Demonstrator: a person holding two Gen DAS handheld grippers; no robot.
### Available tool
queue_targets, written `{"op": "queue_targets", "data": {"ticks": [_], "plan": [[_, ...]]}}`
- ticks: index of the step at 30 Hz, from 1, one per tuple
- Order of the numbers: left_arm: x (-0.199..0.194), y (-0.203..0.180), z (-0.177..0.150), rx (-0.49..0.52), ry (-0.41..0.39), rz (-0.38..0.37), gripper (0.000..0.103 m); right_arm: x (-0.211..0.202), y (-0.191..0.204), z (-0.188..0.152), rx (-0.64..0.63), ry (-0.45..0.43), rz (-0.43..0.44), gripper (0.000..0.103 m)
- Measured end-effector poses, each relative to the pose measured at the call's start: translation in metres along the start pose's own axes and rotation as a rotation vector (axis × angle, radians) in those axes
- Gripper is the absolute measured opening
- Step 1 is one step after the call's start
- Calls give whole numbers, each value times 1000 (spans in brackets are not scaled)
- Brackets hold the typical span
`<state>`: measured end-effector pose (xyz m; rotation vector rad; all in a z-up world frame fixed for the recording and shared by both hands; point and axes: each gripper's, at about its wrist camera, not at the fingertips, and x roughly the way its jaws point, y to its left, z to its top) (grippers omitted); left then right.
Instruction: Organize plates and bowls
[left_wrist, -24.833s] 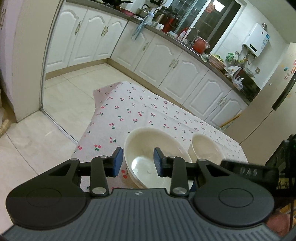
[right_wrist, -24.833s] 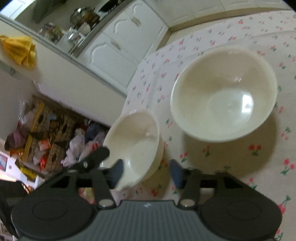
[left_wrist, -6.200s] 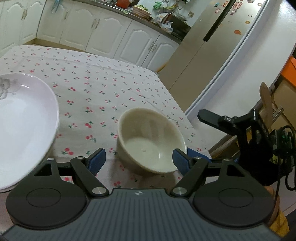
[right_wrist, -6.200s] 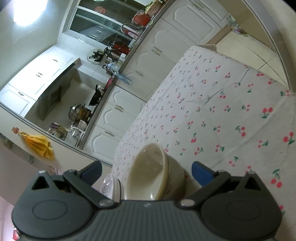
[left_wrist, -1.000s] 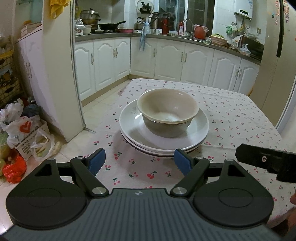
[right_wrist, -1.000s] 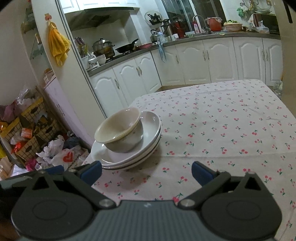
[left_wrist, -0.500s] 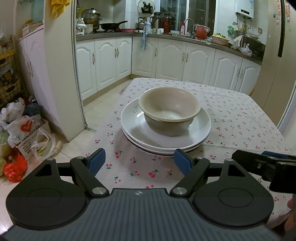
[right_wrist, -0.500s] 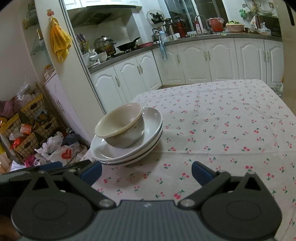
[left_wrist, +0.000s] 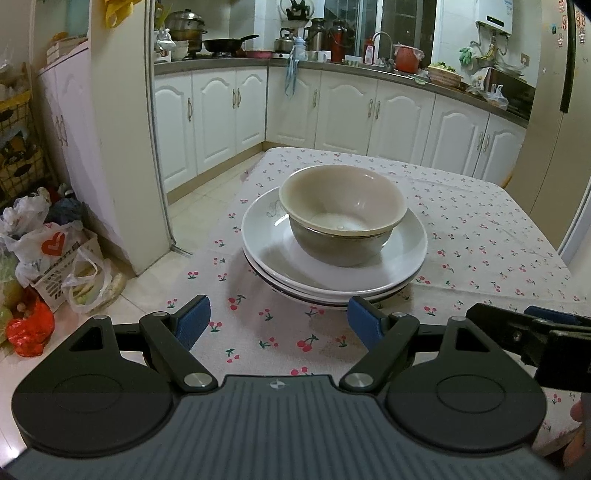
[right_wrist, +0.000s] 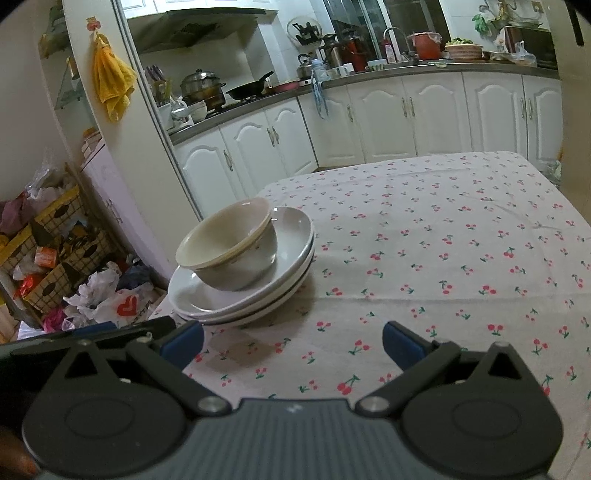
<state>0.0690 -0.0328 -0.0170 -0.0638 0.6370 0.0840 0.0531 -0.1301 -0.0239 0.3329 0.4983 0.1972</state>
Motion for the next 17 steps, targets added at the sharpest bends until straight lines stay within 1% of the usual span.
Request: {"op": "queue_targets", "data": {"ticks": [9,14,17], "plan": [[9,3,1,-17,27,-23,101,6,-6,-4,19,16,-1,102],[9,-1,1,-10,28,-46,101,12,-17,-5,51,28,-10,102],[10,-1,4,-16,27,-49,101,12,-28,-2,68,17,-31,102]]}}
